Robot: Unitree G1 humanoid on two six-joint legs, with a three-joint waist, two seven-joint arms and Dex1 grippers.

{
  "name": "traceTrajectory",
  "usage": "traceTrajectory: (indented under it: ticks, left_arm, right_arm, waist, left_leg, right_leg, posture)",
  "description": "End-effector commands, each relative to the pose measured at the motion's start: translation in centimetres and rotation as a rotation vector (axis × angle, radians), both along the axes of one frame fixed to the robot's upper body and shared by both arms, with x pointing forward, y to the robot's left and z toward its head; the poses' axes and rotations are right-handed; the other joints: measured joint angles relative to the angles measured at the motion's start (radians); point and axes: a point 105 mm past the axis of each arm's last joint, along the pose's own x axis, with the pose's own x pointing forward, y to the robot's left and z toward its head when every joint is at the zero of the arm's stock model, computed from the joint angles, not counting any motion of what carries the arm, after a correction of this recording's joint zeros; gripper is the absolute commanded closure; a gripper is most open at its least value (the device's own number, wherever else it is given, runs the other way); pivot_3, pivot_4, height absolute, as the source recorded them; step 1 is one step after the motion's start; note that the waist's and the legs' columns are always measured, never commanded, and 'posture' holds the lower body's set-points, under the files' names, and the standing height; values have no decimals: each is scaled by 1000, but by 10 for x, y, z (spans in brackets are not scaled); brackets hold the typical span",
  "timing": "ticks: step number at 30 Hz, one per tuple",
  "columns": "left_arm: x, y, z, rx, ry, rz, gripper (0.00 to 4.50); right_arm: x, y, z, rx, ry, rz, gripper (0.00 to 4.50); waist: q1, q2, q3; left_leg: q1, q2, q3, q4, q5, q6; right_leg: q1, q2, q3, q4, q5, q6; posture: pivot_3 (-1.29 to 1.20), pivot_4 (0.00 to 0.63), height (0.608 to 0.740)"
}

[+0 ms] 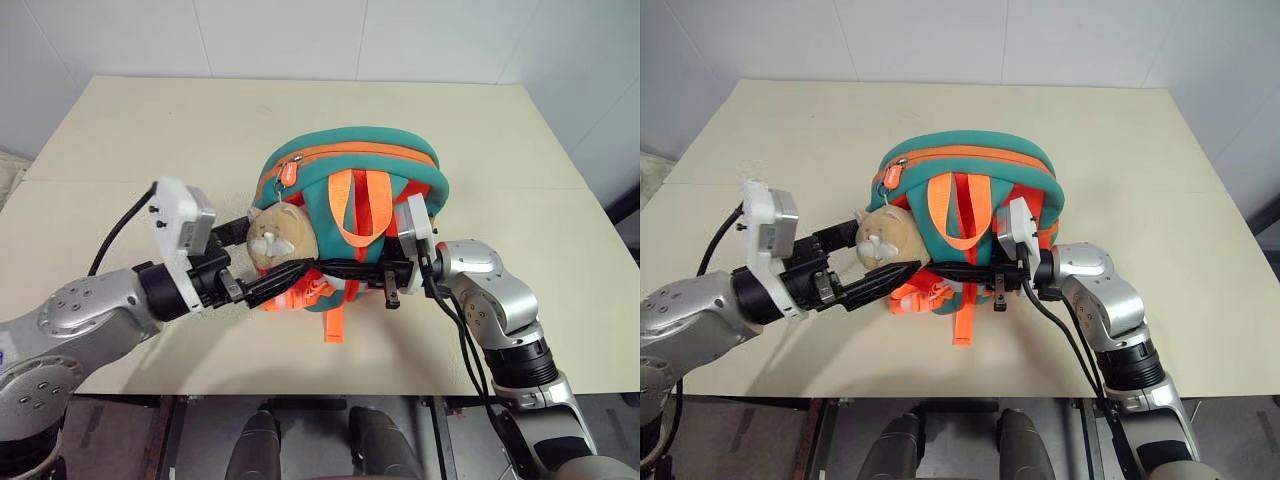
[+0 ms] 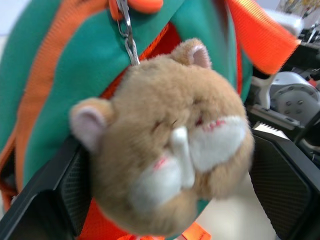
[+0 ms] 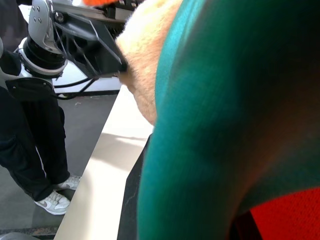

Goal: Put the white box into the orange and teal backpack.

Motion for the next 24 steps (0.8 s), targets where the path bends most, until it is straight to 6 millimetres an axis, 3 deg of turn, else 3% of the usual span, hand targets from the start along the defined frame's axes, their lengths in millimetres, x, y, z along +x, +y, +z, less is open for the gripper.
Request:
traceTrajectory:
  ticks: [1, 6, 10, 18, 24]
  left_arm:
    - [-4, -11, 3, 0, -11, -50, 937]
    - [-7, -12, 8, 41, -9, -73, 2386]
    - [-14, -9, 13, 94, -6, -100, 3076]
    - [-18, 17, 36, 227, -38, -85, 3148]
    - [-14, 44, 40, 283, -31, -39, 3159]
  right_arm:
    - [-3, 3, 10, 21, -46, 18, 4500]
    - [-3, 3, 10, 23, -48, 17, 4500]
    - [-3, 3, 10, 23, -47, 17, 4500]
    - [-3, 3, 10, 26, -43, 19, 4500]
    - [-5, 2, 9, 27, -40, 16, 4500]
  waist:
    - [0, 0, 0]
    - [0, 0, 0]
    - [-1, 0, 0]
    - [-3, 0, 0]
    - [-5, 0, 0]
  left_leg:
    - [0, 0, 0, 0, 0, 0]
    - [0, 0, 0, 0, 0, 0]
    - [0, 0, 0, 0, 0, 0]
    - [0, 0, 1, -1, 0, 0]
    - [0, 0, 2, -3, -1, 0]
  right_leg:
    - [0, 0, 0, 0, 0, 0]
    - [0, 0, 0, 0, 2, 4]
    - [0, 0, 0, 0, 4, 8]
    - [-1, 0, 0, -2, 2, 3]
    - [-2, 0, 1, -2, -1, -1]
  posture:
    - [0, 150, 740]
    - [0, 150, 740]
    - [0, 150, 740]
    - [0, 150, 740]
    - [0, 150, 740]
